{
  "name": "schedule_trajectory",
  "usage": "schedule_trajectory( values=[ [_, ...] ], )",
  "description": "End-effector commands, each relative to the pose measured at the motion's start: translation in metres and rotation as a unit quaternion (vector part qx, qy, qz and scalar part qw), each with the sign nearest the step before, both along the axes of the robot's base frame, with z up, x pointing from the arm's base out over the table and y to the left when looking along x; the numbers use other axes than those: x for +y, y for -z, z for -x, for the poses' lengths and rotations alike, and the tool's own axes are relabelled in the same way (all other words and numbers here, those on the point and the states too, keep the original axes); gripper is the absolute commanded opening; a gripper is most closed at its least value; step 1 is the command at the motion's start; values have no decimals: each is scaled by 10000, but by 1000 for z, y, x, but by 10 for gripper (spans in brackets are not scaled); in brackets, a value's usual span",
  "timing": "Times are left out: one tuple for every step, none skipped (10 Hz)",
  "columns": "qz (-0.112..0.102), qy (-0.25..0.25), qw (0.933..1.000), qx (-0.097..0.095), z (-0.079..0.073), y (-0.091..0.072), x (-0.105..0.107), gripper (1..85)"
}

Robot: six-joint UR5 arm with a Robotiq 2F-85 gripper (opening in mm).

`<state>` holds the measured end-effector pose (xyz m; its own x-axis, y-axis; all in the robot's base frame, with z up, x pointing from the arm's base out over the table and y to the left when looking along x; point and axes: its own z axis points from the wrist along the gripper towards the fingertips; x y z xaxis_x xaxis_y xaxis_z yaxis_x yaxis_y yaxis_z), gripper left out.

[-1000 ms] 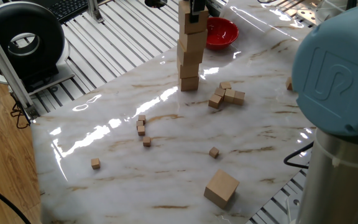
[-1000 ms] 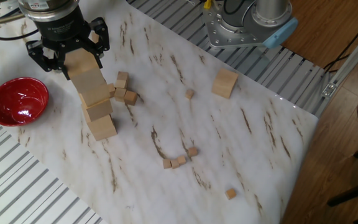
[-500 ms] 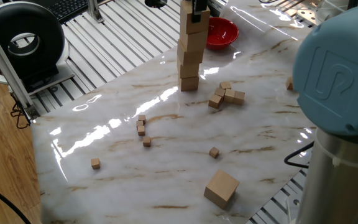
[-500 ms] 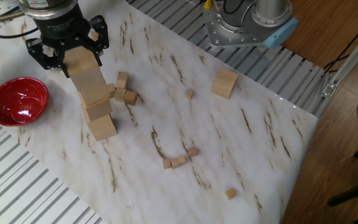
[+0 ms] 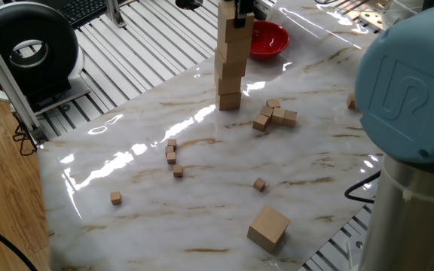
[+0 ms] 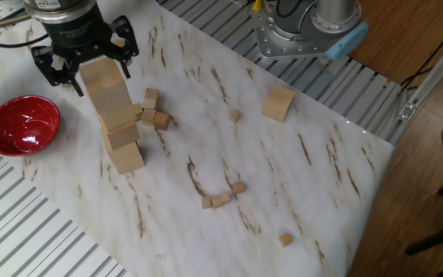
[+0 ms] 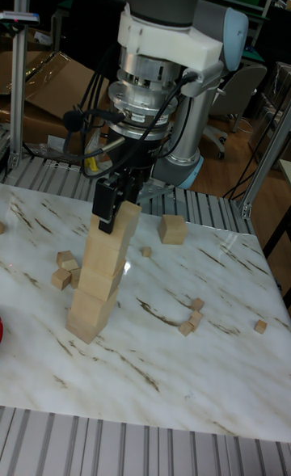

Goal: Stack the blocks in a vertical line of five

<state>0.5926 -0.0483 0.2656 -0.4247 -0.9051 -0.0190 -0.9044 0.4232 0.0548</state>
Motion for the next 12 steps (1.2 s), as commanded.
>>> schedule_trajectory(
  values=[
    [-115,-45,9999,37,2,-1,6,783],
    [-153,-43,9998,137,7,-2,8,830],
    [-135,23,9997,202,11,-3,7,850],
    [-8,172,9992,368,21,-6,3,850],
    [112,147,9992,342,22,-9,-1,850],
    [229,67,9992,316,21,-10,-7,850],
    [243,61,9993,262,19,-10,-8,850],
    [301,9,9994,170,16,-11,-12,850],
    [323,-21,9994,131,15,-11,-15,850],
    [283,-59,9996,54,11,-11,-15,850],
    [251,-104,9996,-23,8,-11,-15,850],
    [162,-18,9998,-84,8,-14,-11,850]
  ],
)
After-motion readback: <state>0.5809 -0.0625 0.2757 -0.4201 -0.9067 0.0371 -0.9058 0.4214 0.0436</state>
